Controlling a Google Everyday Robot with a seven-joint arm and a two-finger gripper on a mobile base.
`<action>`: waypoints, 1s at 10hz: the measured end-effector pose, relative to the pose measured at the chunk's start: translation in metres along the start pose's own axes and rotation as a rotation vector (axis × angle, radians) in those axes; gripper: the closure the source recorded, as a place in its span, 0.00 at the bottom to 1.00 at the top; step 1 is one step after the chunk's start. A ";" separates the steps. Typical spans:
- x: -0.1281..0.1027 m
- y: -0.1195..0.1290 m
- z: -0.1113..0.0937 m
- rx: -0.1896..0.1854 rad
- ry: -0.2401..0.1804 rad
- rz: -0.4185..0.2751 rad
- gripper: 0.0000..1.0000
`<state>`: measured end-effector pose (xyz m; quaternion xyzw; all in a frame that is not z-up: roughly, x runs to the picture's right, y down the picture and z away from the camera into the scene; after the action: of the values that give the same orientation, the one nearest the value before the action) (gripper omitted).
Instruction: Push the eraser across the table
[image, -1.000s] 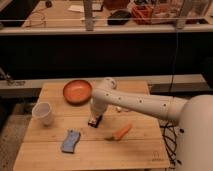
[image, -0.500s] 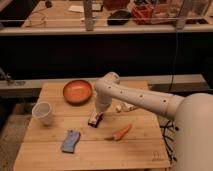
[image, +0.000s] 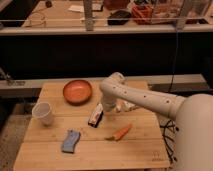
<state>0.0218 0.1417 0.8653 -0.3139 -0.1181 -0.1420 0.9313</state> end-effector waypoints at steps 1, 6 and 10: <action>0.002 0.000 0.002 0.017 0.001 0.026 0.97; 0.002 -0.012 0.021 0.005 0.011 0.088 0.97; 0.001 -0.020 0.031 -0.007 0.026 0.101 0.97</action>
<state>0.0114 0.1452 0.9009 -0.3211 -0.0894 -0.0995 0.9376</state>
